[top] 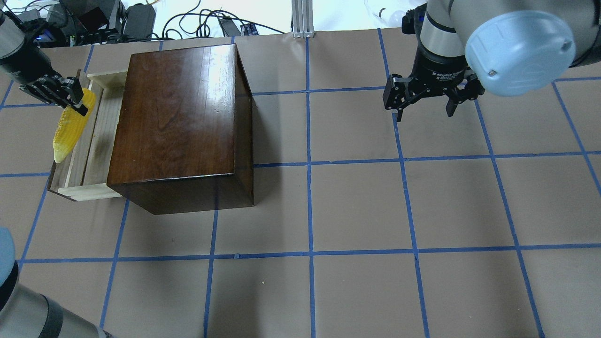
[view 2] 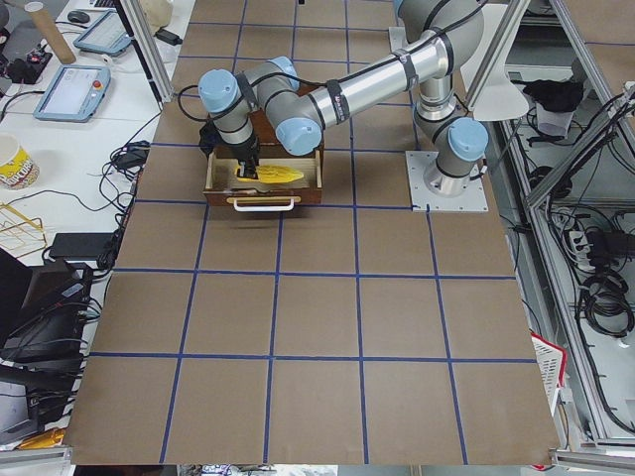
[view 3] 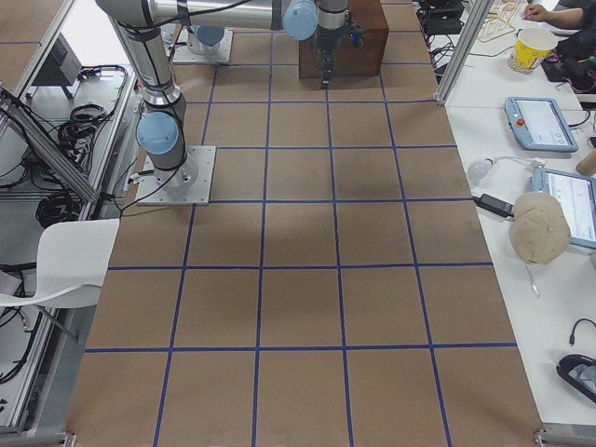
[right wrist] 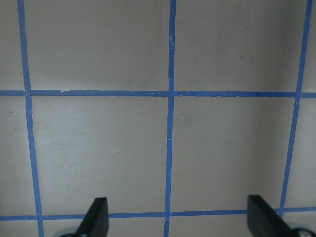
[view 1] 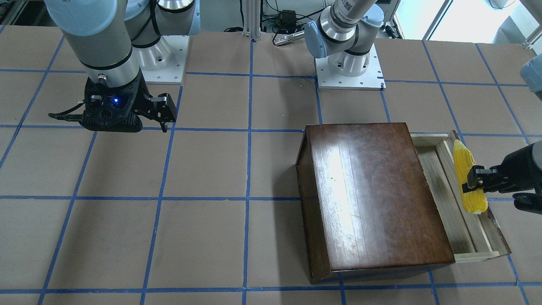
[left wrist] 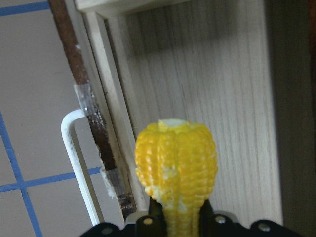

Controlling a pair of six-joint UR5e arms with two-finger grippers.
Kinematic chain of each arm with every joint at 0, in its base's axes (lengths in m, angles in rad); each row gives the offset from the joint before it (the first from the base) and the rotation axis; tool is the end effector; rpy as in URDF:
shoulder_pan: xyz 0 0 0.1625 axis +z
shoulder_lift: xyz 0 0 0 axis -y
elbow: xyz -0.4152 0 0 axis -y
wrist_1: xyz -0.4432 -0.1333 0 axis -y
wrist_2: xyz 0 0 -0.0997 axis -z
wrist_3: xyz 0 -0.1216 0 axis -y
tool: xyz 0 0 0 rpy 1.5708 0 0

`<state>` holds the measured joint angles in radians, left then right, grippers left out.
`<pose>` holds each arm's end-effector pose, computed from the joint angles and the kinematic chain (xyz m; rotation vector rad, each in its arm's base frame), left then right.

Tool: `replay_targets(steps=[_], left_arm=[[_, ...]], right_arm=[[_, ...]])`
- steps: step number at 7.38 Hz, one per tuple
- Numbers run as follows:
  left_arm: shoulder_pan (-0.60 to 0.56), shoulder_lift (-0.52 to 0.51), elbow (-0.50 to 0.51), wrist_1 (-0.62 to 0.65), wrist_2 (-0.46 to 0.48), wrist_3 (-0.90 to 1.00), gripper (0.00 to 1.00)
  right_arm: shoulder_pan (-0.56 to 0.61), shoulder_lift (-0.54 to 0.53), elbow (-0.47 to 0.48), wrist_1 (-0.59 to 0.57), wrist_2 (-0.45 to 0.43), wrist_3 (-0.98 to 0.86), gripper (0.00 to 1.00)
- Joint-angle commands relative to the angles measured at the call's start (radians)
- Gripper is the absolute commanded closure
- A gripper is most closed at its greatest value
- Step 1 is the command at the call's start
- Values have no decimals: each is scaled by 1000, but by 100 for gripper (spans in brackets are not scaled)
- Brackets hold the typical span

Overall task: Open drawer and put corn inside
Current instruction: 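Lower the corn into the drawer and open the left gripper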

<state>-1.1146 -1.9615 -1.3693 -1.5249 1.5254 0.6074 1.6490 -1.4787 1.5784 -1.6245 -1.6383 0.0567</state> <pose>0.1726 -0.6669 0.3286 -0.2236 -3.0178 -0.1524 0.1695 -0.5617 0.4060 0.0354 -3.0703 -0.0635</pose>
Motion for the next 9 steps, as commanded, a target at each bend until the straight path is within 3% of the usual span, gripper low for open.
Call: replay_targets(steps=[1, 6, 7, 8, 9], left_arm=[[-4, 0, -29, 5, 4, -6, 100], [-22, 1, -40, 9, 2, -64, 100], [-25, 4, -40, 9, 5, -58, 18], [-28, 9, -40, 9, 5, -61, 0], [-34, 16, -39, 8, 10, -63, 0]], right_arm=[[0, 0, 0, -2, 0, 0, 0], [0, 1, 0, 0, 0, 0, 0], [0, 2, 0, 0, 0, 0, 0], [0, 2, 0, 0, 0, 0, 0], [0, 0, 0, 0, 0, 0, 0]])
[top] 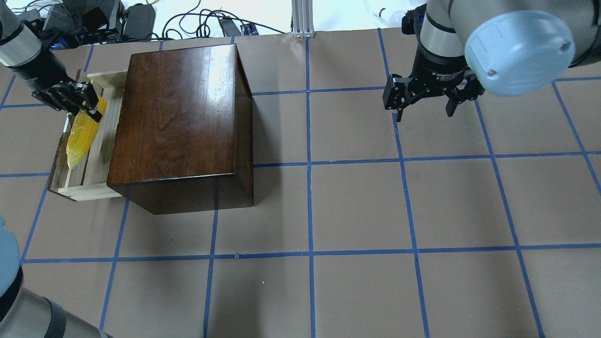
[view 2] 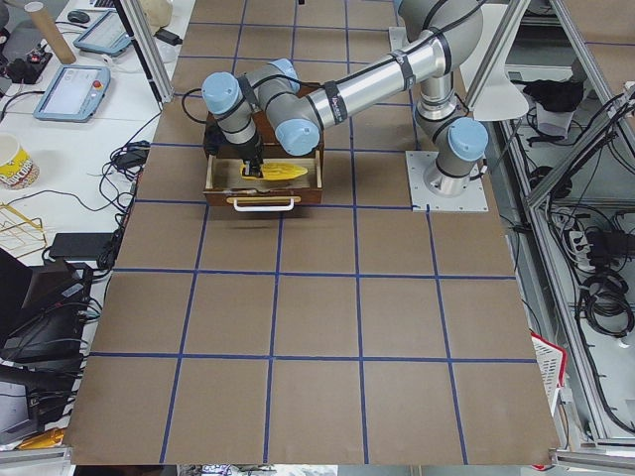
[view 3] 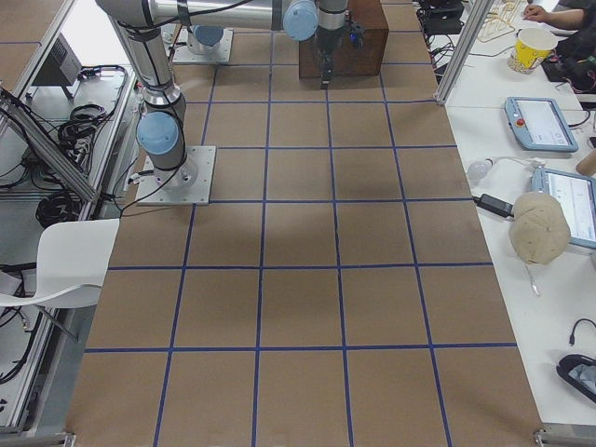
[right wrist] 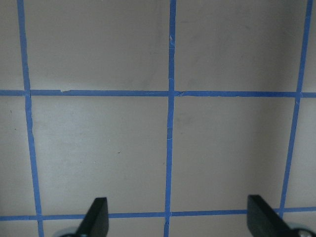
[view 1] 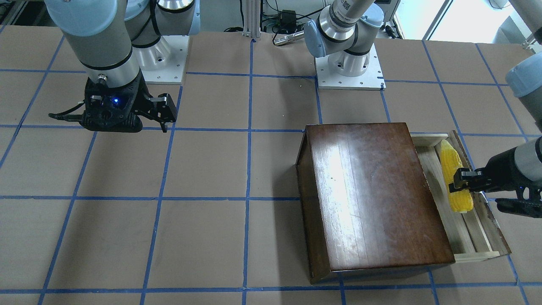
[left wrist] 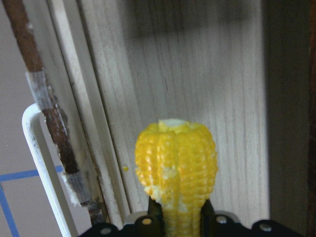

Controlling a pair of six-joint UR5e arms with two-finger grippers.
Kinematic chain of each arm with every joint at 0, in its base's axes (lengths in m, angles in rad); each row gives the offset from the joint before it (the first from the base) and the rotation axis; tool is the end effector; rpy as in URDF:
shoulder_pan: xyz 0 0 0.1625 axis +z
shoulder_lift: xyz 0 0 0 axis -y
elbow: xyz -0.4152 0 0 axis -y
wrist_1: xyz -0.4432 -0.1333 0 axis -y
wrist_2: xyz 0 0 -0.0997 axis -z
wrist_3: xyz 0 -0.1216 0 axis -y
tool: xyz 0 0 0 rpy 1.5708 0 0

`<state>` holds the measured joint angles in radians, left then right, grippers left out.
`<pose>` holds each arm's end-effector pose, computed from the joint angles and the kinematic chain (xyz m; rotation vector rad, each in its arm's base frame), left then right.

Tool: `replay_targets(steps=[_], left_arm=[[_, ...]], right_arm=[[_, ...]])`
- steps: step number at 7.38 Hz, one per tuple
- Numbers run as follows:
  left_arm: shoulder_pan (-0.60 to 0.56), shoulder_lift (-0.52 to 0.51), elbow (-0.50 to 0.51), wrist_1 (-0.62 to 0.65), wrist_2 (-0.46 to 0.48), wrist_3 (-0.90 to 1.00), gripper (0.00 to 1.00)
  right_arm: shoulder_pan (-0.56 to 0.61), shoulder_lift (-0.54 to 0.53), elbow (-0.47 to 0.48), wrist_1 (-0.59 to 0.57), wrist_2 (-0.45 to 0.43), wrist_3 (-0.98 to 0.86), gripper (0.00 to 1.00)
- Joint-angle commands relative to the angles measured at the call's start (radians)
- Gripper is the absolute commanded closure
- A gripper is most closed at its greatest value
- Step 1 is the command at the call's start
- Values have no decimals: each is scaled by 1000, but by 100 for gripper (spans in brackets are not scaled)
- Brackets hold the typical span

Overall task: Open drawer and put corn inside
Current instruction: 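Lower the corn into the drawer and open the left gripper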

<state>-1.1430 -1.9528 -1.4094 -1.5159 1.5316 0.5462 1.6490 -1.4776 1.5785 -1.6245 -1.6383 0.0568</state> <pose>0.1505 -0.6628 0.3145 -0.1740 -3.0183 -0.1941 0.1695 -0.5619 0.4054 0.0353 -3.0702 -0.0653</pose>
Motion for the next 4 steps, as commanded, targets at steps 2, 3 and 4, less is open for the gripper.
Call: replay_targets(steps=[2, 3, 4], left_arm=[[-14, 41, 7, -12, 13, -6, 0], [-15, 66, 13, -41, 13, -6, 0], [-17, 102, 23, -75, 13, -12, 0]], right_arm=[[0, -1, 0, -2, 0, 0, 0], [0, 0, -2, 0, 0, 0, 0], [0, -1, 0, 0, 0, 0, 0]])
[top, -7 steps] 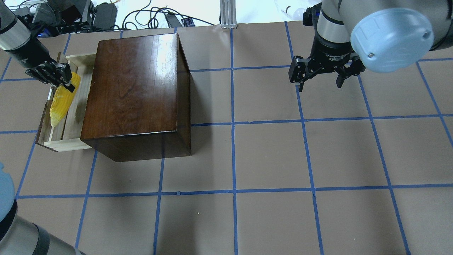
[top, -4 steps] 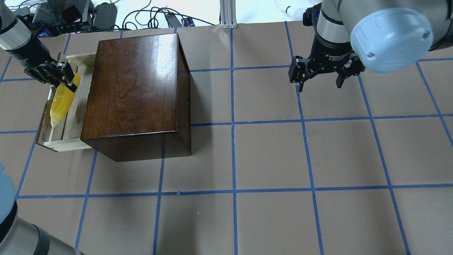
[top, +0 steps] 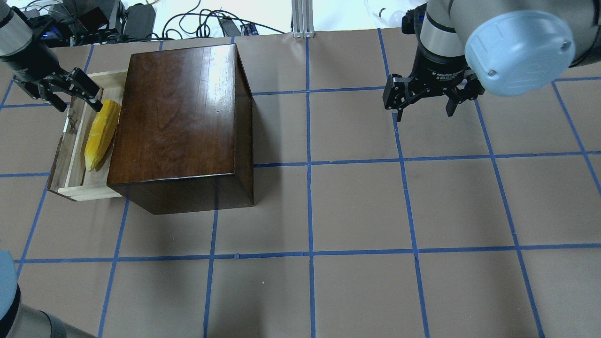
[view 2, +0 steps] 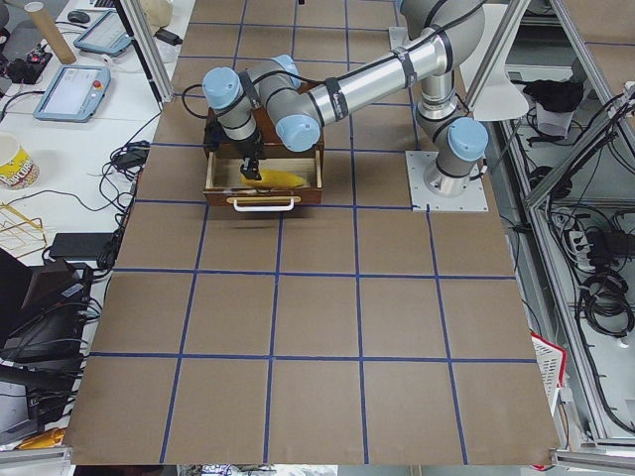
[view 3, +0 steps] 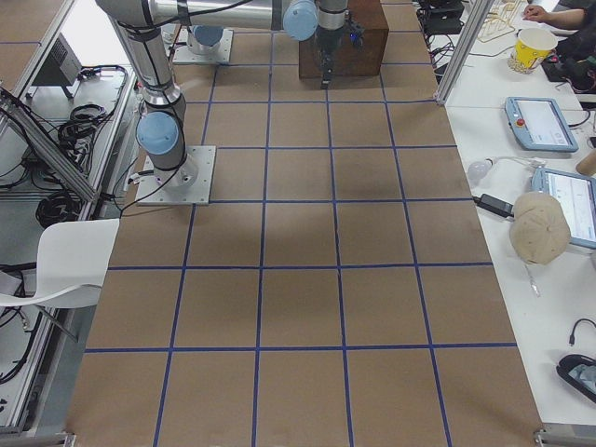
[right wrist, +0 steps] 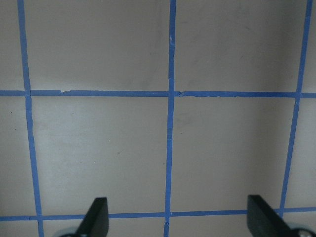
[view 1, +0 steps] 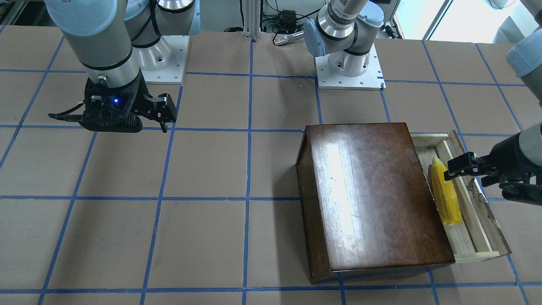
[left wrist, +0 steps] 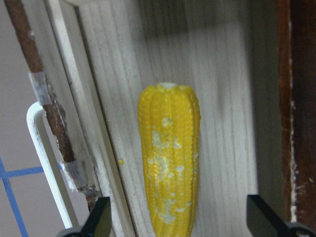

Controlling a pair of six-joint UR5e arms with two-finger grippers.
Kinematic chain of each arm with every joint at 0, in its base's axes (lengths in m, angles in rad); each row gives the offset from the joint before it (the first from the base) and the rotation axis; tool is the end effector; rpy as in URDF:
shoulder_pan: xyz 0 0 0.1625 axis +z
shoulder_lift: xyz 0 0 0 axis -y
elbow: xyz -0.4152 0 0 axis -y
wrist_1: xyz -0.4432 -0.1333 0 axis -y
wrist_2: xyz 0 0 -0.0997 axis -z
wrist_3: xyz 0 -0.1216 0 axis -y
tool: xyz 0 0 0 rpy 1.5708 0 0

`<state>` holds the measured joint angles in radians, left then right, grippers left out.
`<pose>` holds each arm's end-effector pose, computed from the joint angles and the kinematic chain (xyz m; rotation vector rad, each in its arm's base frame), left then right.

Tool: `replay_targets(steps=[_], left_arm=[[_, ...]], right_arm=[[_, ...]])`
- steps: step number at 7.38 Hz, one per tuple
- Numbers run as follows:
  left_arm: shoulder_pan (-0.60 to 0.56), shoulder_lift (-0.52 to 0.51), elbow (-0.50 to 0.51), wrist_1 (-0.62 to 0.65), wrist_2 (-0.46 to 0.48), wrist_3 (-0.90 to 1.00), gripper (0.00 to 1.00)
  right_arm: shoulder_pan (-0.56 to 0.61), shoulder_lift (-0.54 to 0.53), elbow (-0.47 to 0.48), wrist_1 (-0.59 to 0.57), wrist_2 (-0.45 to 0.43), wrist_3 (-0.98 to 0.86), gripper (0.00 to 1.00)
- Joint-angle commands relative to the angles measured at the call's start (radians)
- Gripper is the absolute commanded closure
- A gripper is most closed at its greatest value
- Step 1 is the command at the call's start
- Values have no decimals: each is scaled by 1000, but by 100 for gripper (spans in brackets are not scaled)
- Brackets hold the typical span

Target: Open drawer and put corn inside

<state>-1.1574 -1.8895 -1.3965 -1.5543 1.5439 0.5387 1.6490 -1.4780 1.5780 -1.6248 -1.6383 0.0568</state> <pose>0.1369 -0.6520 0.3597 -0.1887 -3.0494 -0.1551 0.1695 -0.5619 0.4059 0.0352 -3.0703 -0.0635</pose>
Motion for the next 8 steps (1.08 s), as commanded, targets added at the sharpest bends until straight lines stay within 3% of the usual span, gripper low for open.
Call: replay_targets(steps=[1, 4, 8], left_arm=[[-7, 77, 19, -71, 1, -28, 0], [-175, 180, 10, -87, 45, -263, 0], [-384, 237, 5, -84, 90, -500, 0]], right_arm=[[0, -1, 0, 0, 0, 0, 0], [0, -1, 0, 0, 0, 0, 0], [0, -1, 0, 0, 0, 0, 0]])
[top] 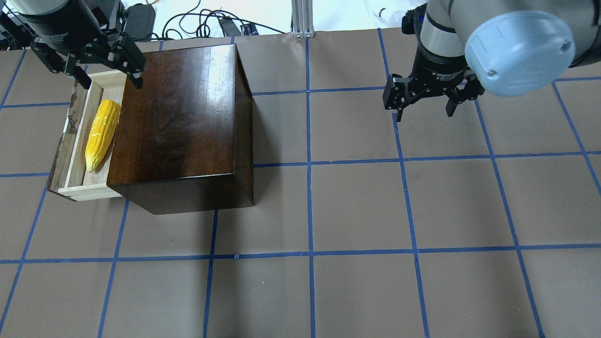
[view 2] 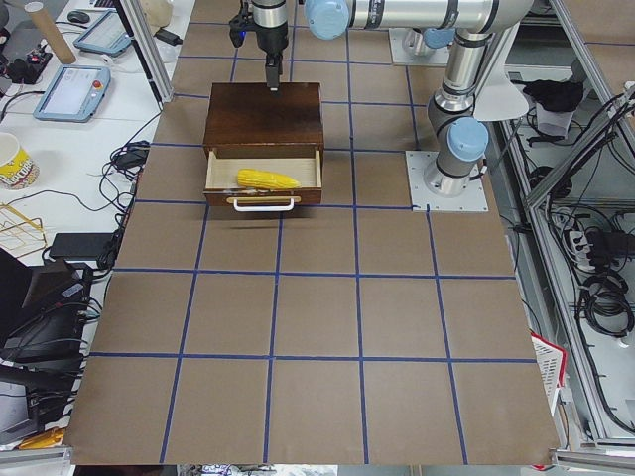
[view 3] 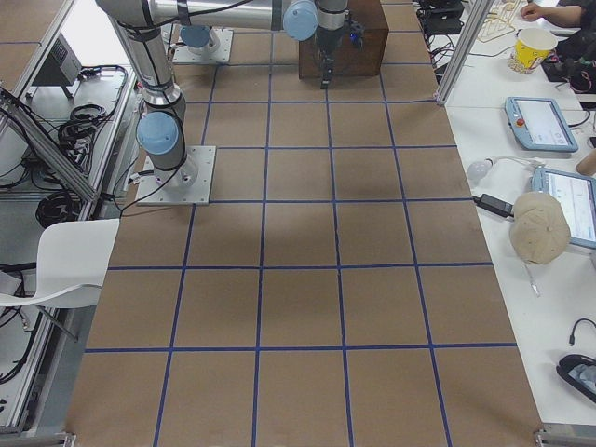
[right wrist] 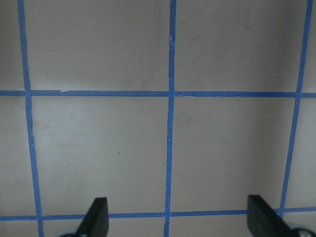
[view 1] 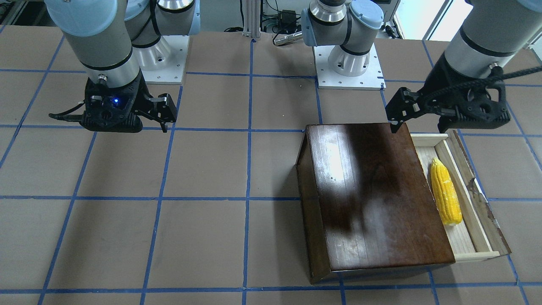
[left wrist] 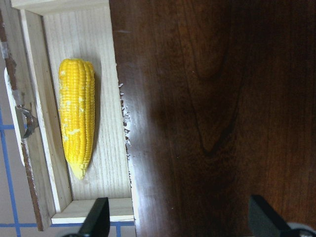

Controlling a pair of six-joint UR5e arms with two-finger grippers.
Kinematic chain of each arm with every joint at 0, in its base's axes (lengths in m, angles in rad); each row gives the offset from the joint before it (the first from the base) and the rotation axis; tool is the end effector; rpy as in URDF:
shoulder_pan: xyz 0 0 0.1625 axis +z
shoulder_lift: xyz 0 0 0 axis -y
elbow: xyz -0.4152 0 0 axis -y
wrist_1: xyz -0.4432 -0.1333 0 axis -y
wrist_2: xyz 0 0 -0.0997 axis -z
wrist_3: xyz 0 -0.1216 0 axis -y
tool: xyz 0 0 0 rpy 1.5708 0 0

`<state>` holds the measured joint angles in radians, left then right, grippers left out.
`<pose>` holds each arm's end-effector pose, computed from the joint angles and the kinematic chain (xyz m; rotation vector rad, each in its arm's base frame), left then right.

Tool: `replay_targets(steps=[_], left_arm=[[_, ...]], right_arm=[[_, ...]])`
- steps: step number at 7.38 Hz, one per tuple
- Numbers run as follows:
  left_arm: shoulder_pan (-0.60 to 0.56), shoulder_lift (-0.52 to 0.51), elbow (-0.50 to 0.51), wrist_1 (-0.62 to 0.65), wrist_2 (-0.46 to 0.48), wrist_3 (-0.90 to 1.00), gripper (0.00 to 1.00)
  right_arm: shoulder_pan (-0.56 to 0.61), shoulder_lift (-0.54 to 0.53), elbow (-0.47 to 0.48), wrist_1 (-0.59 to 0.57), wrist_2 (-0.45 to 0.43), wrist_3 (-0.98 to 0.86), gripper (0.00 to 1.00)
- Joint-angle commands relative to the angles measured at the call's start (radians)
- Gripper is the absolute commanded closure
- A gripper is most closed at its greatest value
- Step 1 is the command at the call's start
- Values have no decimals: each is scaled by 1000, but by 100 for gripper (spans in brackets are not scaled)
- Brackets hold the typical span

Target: Open drawer and put corn inside

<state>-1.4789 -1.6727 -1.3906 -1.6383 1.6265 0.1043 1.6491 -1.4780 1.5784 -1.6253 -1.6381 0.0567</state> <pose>-0.0723 -0.5942 0.4899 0.0187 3.0850 -0.0082 0.1696 -0.5619 0.4057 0.0355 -3.0705 -0.0633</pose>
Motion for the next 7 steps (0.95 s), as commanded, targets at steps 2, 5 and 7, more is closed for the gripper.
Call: replay_targets(steps=[2, 5, 7], left_arm=[[-136, 45, -8, -6, 7, -155, 0], [-159, 93, -38, -5, 7, -173, 0], [-159, 100, -39, -2, 7, -175, 0]], right_arm=[[0, -1, 0, 1, 0, 0, 0], [0, -1, 0, 1, 0, 0, 0], [0, -1, 0, 1, 0, 0, 0]])
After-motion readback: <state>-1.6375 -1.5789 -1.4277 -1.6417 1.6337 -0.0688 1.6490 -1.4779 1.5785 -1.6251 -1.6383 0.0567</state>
